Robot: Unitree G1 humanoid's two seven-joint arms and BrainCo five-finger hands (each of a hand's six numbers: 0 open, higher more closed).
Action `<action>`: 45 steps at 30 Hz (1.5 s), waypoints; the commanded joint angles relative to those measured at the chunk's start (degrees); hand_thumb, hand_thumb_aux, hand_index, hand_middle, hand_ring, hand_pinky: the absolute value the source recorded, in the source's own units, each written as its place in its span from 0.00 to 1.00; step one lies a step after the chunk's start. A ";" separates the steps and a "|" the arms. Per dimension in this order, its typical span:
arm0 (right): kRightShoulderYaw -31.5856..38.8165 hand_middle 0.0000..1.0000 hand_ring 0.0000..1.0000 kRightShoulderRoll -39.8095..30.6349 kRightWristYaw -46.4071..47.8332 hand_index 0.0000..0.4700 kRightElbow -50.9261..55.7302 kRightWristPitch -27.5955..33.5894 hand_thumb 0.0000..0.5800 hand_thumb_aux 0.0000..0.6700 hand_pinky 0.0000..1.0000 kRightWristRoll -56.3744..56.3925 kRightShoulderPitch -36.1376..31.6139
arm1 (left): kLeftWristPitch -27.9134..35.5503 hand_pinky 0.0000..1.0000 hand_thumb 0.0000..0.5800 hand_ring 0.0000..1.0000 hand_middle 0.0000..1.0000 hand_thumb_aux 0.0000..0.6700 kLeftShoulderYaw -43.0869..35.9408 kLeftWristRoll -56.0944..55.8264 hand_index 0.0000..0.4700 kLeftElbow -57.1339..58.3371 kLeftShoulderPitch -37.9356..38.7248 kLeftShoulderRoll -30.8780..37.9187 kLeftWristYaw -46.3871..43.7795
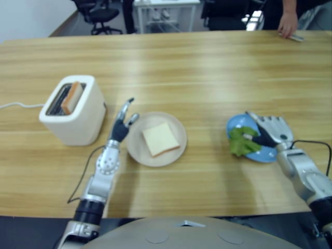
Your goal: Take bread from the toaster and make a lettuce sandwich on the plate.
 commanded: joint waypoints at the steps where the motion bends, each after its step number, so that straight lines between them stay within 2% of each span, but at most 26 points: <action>1: -0.93 0.00 0.00 -2.49 1.65 0.00 -4.49 -2.09 0.00 0.00 0.00 0.14 3.94 | -0.03 0.00 0.00 0.00 0.00 0.00 0.22 0.24 0.00 1.13 0.42 0.31 0.16; 7: -5.51 0.00 0.00 -3.66 3.41 0.00 -15.07 -2.11 0.00 0.00 0.00 0.19 11.38 | -0.23 0.00 0.00 0.00 0.00 0.00 0.25 0.28 0.00 1.91 0.07 0.55 0.17; 10: -6.51 0.00 0.00 -3.88 4.68 0.00 -16.06 -1.74 0.00 0.00 0.00 -0.68 12.00 | -0.29 0.00 0.00 0.00 0.00 0.00 0.30 0.33 0.00 2.00 0.09 0.61 0.25; 18: -2.00 0.00 0.00 -4.18 3.56 0.00 -2.10 -5.30 0.00 0.00 0.00 -3.21 2.11 | -0.54 0.00 0.00 0.00 0.00 0.00 -0.46 1.35 0.00 2.49 0.22 0.51 0.66; 27: 1.82 0.00 0.00 -6.70 0.24 0.00 8.41 -8.50 0.00 0.00 0.00 -5.85 -4.63 | -0.51 0.00 0.00 0.00 0.00 0.00 -0.16 1.61 0.00 1.76 1.27 0.82 0.52; 32: 7.07 0.00 0.00 -5.39 -1.72 0.00 16.01 -9.77 0.00 0.00 0.00 -8.82 -10.35 | -0.32 0.00 0.00 0.00 0.00 0.00 -0.66 2.10 0.00 1.65 1.50 0.39 0.59; 37: 10.73 0.00 0.00 -3.74 -3.93 0.00 21.21 -9.83 0.00 0.00 0.00 -9.62 -13.14 | -0.24 0.00 0.00 0.00 0.00 0.00 -1.13 2.29 0.00 1.27 1.77 0.47 0.21; 38: 11.29 0.00 0.00 -3.49 -4.30 0.27 21.98 -9.87 0.47 0.27 0.00 -9.63 -13.51 | -0.21 0.00 0.00 0.00 0.00 0.00 -1.11 2.28 0.00 1.12 1.89 0.52 0.16; 39: 11.89 0.00 0.00 -3.14 -4.61 0.27 22.91 -9.95 0.47 0.27 0.00 -9.72 -13.98 | -0.17 0.00 0.00 0.00 0.00 0.00 -1.03 2.26 0.00 0.99 2.01 0.59 0.11; 40: 12.53 0.00 0.00 -2.82 -5.03 0.58 23.85 -10.04 0.83 0.59 0.00 -9.80 -14.45 | -0.15 0.00 0.00 0.00 0.00 0.00 -0.95 2.24 0.00 0.92 2.12 0.66 0.08; 45: 15.07 0.00 0.00 -2.09 -6.48 0.64 27.14 -10.40 0.88 0.65 0.00 -9.45 -15.83 | 0.09 0.00 0.00 0.00 0.00 0.00 -0.93 2.19 0.00 0.47 2.42 0.73 -0.13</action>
